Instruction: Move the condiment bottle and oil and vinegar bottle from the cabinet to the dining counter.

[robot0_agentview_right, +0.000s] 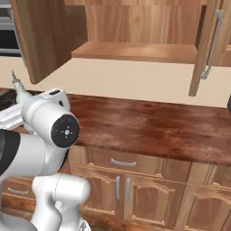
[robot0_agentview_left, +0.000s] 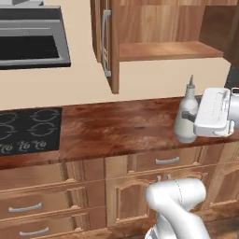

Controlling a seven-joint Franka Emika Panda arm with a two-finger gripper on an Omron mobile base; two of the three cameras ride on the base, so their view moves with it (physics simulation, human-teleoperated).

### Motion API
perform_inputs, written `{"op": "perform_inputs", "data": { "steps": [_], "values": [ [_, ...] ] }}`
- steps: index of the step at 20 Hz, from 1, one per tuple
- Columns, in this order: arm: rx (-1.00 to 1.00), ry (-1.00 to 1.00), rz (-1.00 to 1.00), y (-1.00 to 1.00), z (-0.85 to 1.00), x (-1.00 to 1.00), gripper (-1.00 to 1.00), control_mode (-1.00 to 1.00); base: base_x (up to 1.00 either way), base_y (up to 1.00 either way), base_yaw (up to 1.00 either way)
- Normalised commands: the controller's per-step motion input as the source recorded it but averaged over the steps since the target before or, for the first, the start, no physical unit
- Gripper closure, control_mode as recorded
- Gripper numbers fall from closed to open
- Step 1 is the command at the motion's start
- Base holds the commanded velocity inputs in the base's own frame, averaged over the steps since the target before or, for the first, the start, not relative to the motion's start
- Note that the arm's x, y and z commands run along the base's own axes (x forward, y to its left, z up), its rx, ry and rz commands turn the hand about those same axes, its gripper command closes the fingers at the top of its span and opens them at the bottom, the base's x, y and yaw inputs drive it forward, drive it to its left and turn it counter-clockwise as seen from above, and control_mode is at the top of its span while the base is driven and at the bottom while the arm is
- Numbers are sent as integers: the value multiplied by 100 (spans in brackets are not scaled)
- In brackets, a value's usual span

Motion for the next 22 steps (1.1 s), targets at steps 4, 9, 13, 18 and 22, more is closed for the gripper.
{"op": "perform_inputs", "data": {
  "steps": [4,9,13,18,22],
  "values": [
    [0,0,0,0,0,0,100,100,-48,78,30],
    [0,0,0,0,0,0,100,100,-43,81,33],
    [0,0,0,0,0,0,100,100,-24,82,36],
    [0,0,0,0,0,0,100,100,-5,88,37],
    [0,0,0,0,0,0,100,100,0,93,38]
  ]
}}
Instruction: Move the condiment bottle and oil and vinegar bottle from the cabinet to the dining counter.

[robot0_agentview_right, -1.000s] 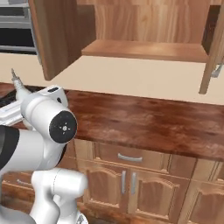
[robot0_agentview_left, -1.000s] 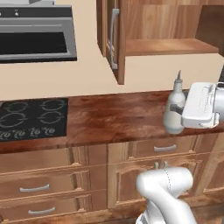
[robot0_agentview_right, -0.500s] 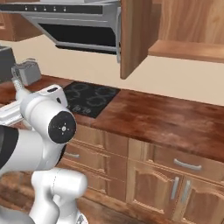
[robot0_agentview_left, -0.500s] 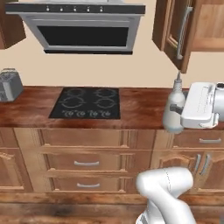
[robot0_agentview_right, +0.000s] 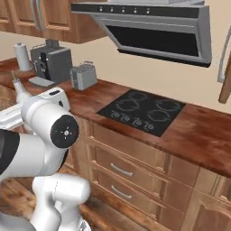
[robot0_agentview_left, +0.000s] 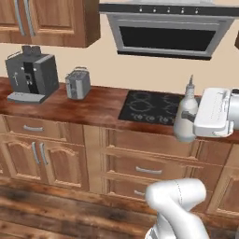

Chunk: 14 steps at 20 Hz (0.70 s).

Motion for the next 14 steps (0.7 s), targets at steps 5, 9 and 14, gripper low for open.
{"op": "perform_inputs", "data": {
  "steps": [5,9,14],
  "values": [
    [0,0,0,0,0,0,100,100,0,91,39],
    [0,0,0,0,0,0,100,100,0,89,39],
    [0,0,0,0,0,0,100,100,0,86,40]
  ]
}}
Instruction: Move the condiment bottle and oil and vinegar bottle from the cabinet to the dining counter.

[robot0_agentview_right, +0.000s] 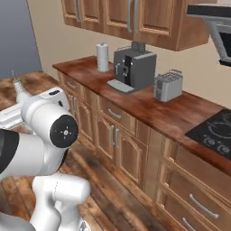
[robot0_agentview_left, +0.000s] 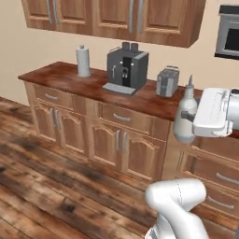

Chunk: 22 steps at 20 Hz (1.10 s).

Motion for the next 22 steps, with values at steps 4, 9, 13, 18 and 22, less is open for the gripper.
{"op": "perform_inputs", "data": {
  "steps": [4,9,13,18,22],
  "values": [
    [0,0,0,0,0,0,100,100,0,83,40],
    [0,0,0,0,0,0,100,100,3,80,41],
    [0,0,0,0,0,0,100,100,25,64,39],
    [0,0,0,0,0,0,100,100,50,42,37],
    [0,0,0,0,0,0,100,100,56,32,37]
  ]
}}
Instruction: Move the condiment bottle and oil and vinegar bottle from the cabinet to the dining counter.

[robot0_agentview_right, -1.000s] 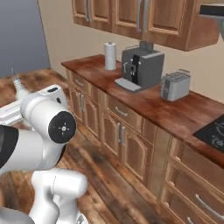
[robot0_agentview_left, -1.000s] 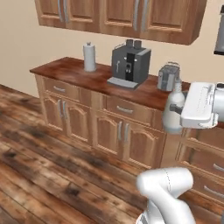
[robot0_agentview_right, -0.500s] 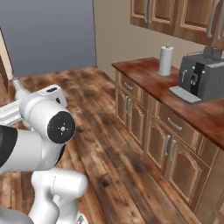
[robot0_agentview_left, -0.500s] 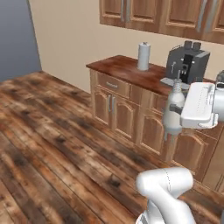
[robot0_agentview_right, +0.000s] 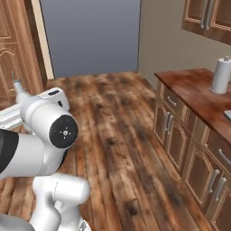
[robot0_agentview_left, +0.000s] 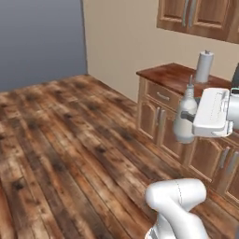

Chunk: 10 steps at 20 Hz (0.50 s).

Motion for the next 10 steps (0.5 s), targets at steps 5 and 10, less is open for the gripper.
{"op": "perform_inputs", "data": {
  "steps": [5,10],
  "values": [
    [0,0,0,0,0,0,100,100,51,36,39],
    [0,0,0,0,0,0,100,100,51,30,39]
  ]
}}
